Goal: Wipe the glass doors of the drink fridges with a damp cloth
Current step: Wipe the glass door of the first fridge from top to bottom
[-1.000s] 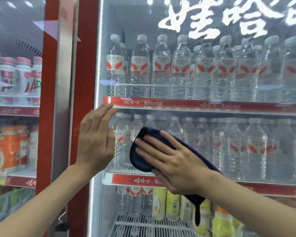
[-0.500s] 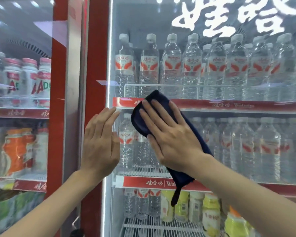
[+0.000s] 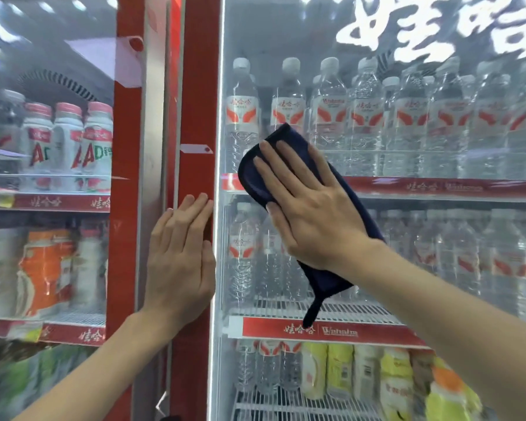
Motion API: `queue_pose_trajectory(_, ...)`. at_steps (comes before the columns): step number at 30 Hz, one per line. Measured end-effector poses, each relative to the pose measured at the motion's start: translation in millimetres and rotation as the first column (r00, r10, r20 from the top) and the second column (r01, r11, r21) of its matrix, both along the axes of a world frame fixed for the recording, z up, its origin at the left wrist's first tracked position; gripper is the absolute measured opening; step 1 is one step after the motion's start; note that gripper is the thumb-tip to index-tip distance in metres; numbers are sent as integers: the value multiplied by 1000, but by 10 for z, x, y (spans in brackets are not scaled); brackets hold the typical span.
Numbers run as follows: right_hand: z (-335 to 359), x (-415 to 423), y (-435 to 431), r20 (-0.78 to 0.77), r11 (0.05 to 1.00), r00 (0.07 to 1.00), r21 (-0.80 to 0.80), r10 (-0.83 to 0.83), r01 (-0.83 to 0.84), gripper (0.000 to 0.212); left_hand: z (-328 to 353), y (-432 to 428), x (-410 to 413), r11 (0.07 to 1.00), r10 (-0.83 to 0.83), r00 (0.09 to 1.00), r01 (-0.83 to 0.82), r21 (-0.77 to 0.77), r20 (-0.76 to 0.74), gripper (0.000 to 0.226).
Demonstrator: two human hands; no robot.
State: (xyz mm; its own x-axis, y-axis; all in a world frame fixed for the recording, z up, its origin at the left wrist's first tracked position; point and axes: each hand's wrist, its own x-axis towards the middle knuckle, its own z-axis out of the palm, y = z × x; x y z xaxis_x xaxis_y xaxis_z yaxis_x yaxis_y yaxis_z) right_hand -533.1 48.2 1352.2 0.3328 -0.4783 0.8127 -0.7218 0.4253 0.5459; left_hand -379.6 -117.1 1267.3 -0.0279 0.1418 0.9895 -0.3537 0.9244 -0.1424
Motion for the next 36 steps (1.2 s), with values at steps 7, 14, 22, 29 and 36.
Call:
queue_pose_trajectory(7, -880, 158, -43, -124, 967, 992, 253, 24, 8, 64, -45, -106, 140, 996, -78, 997, 79, 43, -13, 52)
queue_pose_trajectory(14, 259, 83, -39, -185, 982, 983, 181, -18, 53, 60, -33, -142, 126, 996, -85, 996, 85, 9, -24, 48)
queue_pose_trajectory(22, -316, 441, -422, 74, 997, 997, -72, 25, -20, 63, -62, -157, 186, 969, -242, 970, 243, 42, -27, 45)
queue_pose_trajectory(29, -679, 335, -234, -237, 923, 971, 382, 45, 50, 63, -241, -688, 541, 976, 12, 1000, -9, 216, -11, 57)
queue_pose_trajectory(36, 241, 591, -624, -33, 1000, 999, -3, -12, 12, 63, -299, -811, 500, 984, 24, 1000, -26, 177, 11, 62)
